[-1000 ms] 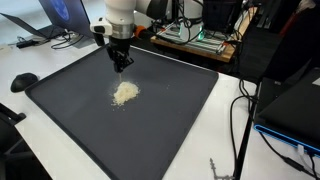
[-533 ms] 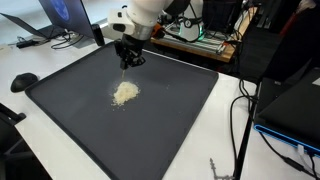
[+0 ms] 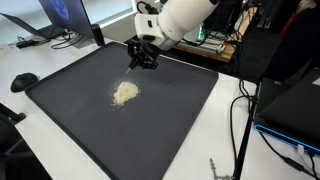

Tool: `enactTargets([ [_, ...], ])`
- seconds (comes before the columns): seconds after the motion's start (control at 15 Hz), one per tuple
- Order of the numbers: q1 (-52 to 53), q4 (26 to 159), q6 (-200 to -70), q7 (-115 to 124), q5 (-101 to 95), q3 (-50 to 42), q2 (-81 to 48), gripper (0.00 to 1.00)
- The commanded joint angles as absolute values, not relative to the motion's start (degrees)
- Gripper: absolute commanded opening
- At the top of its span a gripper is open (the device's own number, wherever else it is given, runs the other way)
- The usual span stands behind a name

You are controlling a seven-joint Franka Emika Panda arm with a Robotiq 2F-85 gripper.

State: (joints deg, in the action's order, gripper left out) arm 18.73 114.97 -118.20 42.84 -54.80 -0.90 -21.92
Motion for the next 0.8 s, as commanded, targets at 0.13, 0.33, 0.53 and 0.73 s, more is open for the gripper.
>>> enactTargets([
  [0.13,19.5,108.9,-109.5,45.8,-60.2,2.9,-29.0,0.04],
  [0.33,20.5,104.9,-105.1,46.2,-61.7,3.8,-33.9,0.04],
  [0.53,21.9,100.5,-100.7,45.7,-62.9,4.2,-39.0,0.04],
  [0.73,23.3,96.5,-97.3,44.8,-64.5,4.3,-43.5,0.04],
])
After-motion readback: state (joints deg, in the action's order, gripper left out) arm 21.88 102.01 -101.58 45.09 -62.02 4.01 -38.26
